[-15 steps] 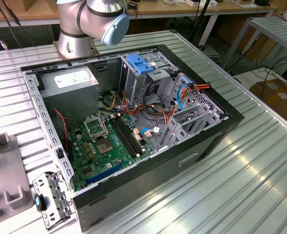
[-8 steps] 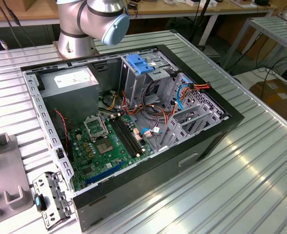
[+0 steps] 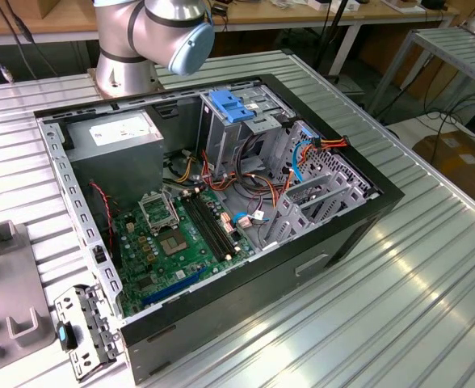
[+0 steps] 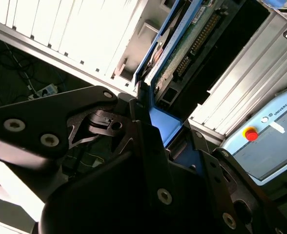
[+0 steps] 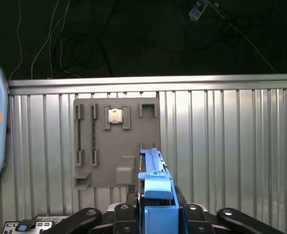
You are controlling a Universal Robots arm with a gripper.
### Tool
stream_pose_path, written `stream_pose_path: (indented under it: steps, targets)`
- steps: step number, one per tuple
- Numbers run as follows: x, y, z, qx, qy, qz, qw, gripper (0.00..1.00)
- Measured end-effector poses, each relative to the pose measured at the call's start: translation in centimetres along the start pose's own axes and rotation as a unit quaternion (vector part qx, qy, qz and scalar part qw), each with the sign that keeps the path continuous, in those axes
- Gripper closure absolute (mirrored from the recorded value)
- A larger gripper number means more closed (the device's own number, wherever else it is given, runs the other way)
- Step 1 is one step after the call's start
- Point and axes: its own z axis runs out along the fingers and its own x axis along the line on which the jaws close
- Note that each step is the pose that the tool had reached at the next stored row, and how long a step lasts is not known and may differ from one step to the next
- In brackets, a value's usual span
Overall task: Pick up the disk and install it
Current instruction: 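Pick up the disk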
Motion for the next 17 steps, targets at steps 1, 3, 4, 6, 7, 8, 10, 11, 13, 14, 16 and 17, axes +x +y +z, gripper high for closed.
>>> stream_pose_path:
  steps: [1,3,4,6,7,8,10,11,13,14,16,17]
  targets:
    - [0.00,-0.07,0.00,0.0000,0.0000,0.000,1.00000,0.63]
    - [-0.01,-0.31,0.00,0.0000,0.0000,0.000,1.00000,0.63]
    - [-0.01,-0.39,0.01,0.0001,0.0000,0.000,1.00000,0.63]
    - [-0.02,-0.68,0.01,0.0000,0.0000,0.000,1.00000,0.63]
    - [-0.03,-0.82,0.01,0.0000,0.0000,0.000,1.00000,0.63]
    - [-0.03,-0.92,0.01,0.0000,0.0000,0.000,1.00000,0.63]
    - [-0.03,-1.11,0.01,0.0000,0.0000,0.000,1.00000,0.63]
    - [-0.03,-1.19,0.01,0.0000,0.0000,0.000,1.00000,0.63]
    - [-0.04,-1.45,0.01,0.0000,0.0000,0.000,1.00000,0.63]
    - [-0.05,-1.58,0.01,0.0000,0.0000,0.000,1.00000,0.63]
    - [-0.05,-1.81,0.01,0.0000,0.0000,0.000,1.00000,0.63]
    - [-0.06,-1.91,0.01,0.0000,0.0000,0.000,1.00000,0.63]
